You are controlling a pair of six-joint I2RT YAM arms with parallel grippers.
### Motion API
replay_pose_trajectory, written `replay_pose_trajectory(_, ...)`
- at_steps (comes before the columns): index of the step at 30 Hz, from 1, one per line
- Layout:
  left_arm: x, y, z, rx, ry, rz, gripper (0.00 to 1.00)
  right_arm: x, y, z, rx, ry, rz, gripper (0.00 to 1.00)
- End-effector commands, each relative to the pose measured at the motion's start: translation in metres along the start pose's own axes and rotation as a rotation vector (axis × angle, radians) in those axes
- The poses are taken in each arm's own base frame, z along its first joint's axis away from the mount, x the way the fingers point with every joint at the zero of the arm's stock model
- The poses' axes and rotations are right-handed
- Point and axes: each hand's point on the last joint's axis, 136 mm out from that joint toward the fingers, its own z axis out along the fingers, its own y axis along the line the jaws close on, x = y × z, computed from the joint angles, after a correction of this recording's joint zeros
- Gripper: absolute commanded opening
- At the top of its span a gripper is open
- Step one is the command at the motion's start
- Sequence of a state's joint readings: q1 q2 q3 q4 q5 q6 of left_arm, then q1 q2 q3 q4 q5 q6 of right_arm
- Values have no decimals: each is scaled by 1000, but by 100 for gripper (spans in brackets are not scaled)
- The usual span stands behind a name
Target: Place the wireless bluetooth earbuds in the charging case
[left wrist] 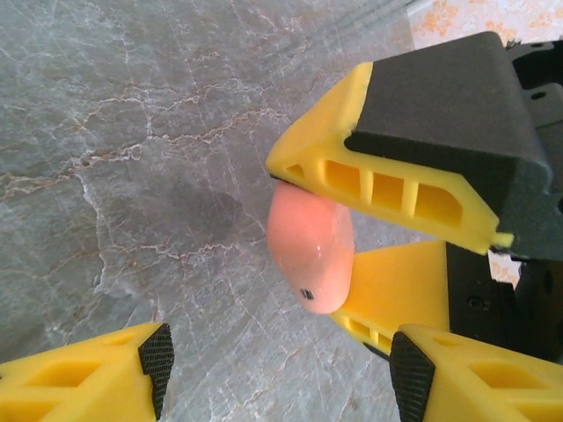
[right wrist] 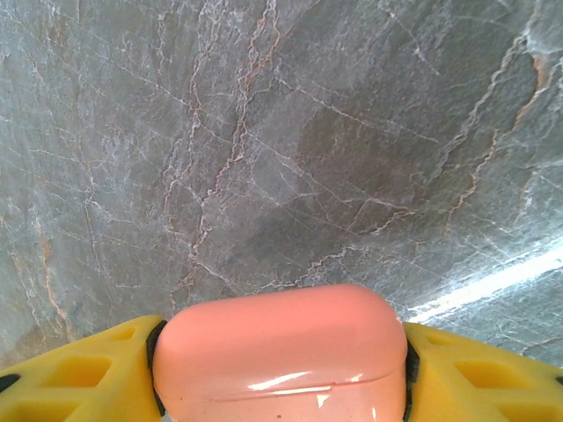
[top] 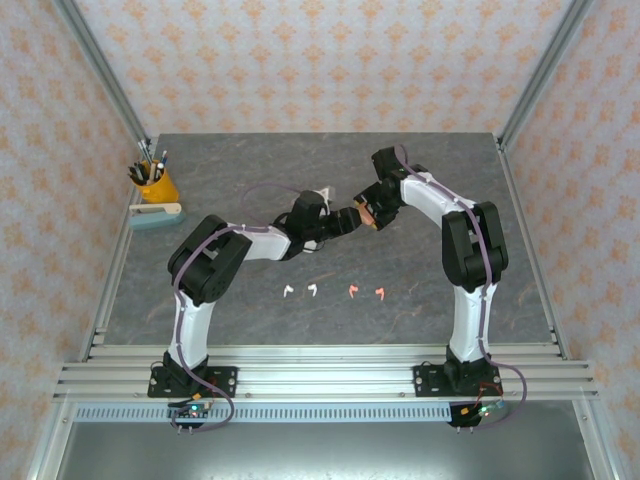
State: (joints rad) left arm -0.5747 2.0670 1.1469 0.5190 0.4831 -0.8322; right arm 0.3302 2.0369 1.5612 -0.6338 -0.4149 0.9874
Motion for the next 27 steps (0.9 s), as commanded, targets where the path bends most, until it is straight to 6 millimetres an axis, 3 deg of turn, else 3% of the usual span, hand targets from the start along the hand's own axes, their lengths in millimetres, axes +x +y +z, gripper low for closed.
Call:
replay_pose_trajectory(1, -14, -21, 8, 74, -53, 10, 67, -1, 9, -17, -47, -13, 14, 62)
replay_pose_trajectory(18, -25, -23, 35, 118, -114, -38, 59, 3, 10, -17, -63, 13, 35, 61)
replay_pose_trajectory(21, -26, -26, 41, 127, -126, -45, 54, 4, 8, -16, -63, 16, 38, 61)
replay_pose_trajectory(27, -29, -33, 45, 137, -133, -45, 32, 6, 7, -18, -67, 21, 37, 61)
